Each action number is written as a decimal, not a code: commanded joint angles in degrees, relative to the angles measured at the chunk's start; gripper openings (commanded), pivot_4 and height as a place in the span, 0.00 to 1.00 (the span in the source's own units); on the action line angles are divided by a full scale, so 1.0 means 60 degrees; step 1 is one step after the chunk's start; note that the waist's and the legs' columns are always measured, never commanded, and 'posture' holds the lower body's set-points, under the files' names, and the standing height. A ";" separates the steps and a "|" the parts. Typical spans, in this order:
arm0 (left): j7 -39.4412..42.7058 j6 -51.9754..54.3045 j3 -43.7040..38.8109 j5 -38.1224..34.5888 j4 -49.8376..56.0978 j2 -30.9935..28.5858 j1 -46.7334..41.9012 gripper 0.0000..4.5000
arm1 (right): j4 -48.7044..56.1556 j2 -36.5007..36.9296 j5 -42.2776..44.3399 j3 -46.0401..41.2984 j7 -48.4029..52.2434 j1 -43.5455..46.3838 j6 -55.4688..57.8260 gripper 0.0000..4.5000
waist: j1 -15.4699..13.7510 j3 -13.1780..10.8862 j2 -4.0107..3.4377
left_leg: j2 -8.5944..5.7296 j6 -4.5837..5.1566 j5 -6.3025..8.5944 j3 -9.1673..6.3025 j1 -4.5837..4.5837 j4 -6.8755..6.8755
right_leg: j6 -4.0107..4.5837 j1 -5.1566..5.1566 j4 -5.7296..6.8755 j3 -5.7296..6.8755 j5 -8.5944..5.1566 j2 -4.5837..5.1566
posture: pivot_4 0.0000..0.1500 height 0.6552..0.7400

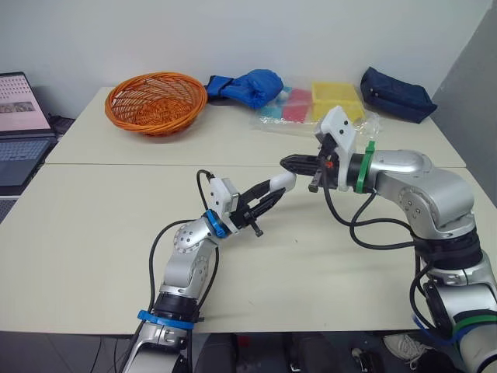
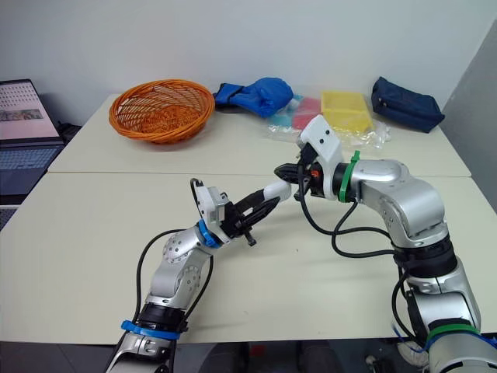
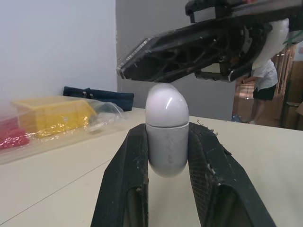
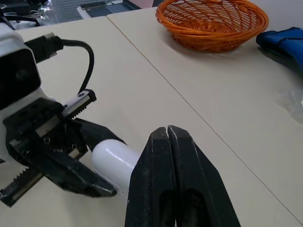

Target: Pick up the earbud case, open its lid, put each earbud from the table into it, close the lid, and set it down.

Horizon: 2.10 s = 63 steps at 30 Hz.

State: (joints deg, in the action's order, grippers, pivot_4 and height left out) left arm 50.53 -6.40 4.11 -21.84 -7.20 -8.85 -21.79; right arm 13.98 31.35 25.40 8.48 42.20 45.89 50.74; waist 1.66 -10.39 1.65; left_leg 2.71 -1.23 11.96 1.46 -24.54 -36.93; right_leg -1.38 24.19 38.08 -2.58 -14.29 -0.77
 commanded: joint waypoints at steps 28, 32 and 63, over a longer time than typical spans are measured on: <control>-0.1909 0.9733 -0.1674 -0.4662 0.0627 -0.1542 -0.2407 0.17 | 0.0562 0.0950 -0.0810 -0.1574 0.2029 -0.3948 -0.6472 0.98 | 0.0034 -0.0001 0.0003 | -0.0004 0.0000 0.0000 -0.0018 0.0002 -0.0014 | -0.0015 -0.0013 0.0000 0.0010 0.0002 -0.0001 | 1.00 1.00; -0.3515 1.2989 -0.2197 -0.5251 -0.0368 -0.1611 -0.2676 0.17 | 0.0183 0.0843 -0.0977 -0.1300 0.2405 -0.4793 -0.7445 0.98 | 0.0037 -0.0001 0.0004 | -0.0001 0.0000 -0.0001 -0.0025 0.0028 -0.0005 | -0.0016 -0.0029 0.0008 0.0013 0.0003 -0.0008 | 1.00 1.00; -0.2573 1.2763 -0.2540 -0.3443 0.0782 -0.5188 -0.0900 0.99 | -0.0917 0.0980 -0.1549 -0.0914 0.2649 -0.5129 -0.8310 1.00 | 0.0263 0.0001 0.0011 | 0.0002 -0.0009 -0.0006 -0.0002 0.0141 -0.0001 | 0.0052 -0.0027 0.0156 -0.0034 -0.0033 -0.0020 | 1.00 1.00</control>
State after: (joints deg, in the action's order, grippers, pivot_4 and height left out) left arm 31.77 74.87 -10.55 -45.85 -3.92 -36.09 -28.09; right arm 8.49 36.02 16.63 4.79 57.39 14.49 2.75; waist 3.23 -10.38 1.72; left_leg 2.73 -1.29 11.93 1.48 -23.71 -36.91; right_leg -1.05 24.06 39.01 -2.80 -14.50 -0.89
